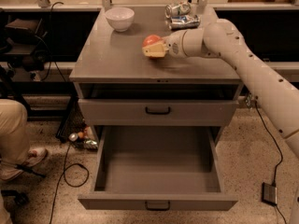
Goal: Pick apple from middle drawer and place on counter
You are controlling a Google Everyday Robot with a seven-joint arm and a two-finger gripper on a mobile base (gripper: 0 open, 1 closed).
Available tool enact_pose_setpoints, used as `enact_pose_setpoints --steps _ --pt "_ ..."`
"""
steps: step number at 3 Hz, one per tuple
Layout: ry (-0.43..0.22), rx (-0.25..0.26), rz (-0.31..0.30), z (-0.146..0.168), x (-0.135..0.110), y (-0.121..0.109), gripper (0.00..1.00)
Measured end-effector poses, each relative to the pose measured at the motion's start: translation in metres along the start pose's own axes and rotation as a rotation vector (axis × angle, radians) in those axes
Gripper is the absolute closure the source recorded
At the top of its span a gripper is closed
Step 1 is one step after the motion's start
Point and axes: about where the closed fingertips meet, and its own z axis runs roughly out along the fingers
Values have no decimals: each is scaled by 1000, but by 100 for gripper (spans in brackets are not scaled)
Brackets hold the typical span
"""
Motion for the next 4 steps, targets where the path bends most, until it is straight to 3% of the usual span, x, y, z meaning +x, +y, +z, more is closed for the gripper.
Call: enact_pose_setpoints --steps 1,3,4 --pt "3 0 20 7 5 -4 87" --pt "3 -4 36 11 7 -7 39" --pt "-2 -5 42 9 7 -7 8"
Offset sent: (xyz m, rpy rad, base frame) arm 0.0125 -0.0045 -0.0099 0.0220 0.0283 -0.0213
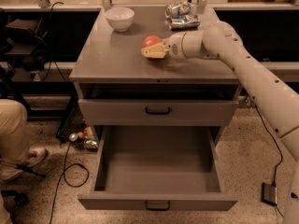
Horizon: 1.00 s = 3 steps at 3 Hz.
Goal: Pick apple from middle drawer and place on counter
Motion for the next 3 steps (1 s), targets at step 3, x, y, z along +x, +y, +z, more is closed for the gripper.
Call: enact_pose_setpoints --steps 3 --pt "-23 19 12 -21 -4 -7 0"
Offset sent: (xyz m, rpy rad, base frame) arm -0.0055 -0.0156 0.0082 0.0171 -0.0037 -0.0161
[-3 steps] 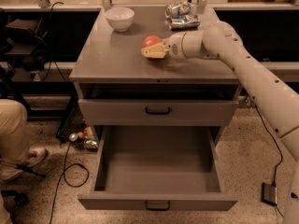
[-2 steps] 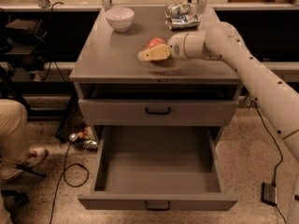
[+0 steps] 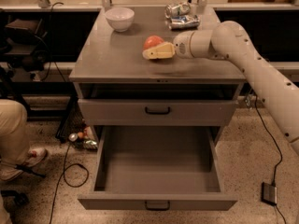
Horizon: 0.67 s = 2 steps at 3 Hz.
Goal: Pick apple from middle drawer and place on counter
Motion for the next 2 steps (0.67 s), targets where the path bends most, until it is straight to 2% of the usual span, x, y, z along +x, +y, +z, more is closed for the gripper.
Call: enact_pose_setpoints --steps 1,2 --pt "-58 81 -3 -50 -18 -19 0" --pt "-113 158 8 -98 -25 -37 0"
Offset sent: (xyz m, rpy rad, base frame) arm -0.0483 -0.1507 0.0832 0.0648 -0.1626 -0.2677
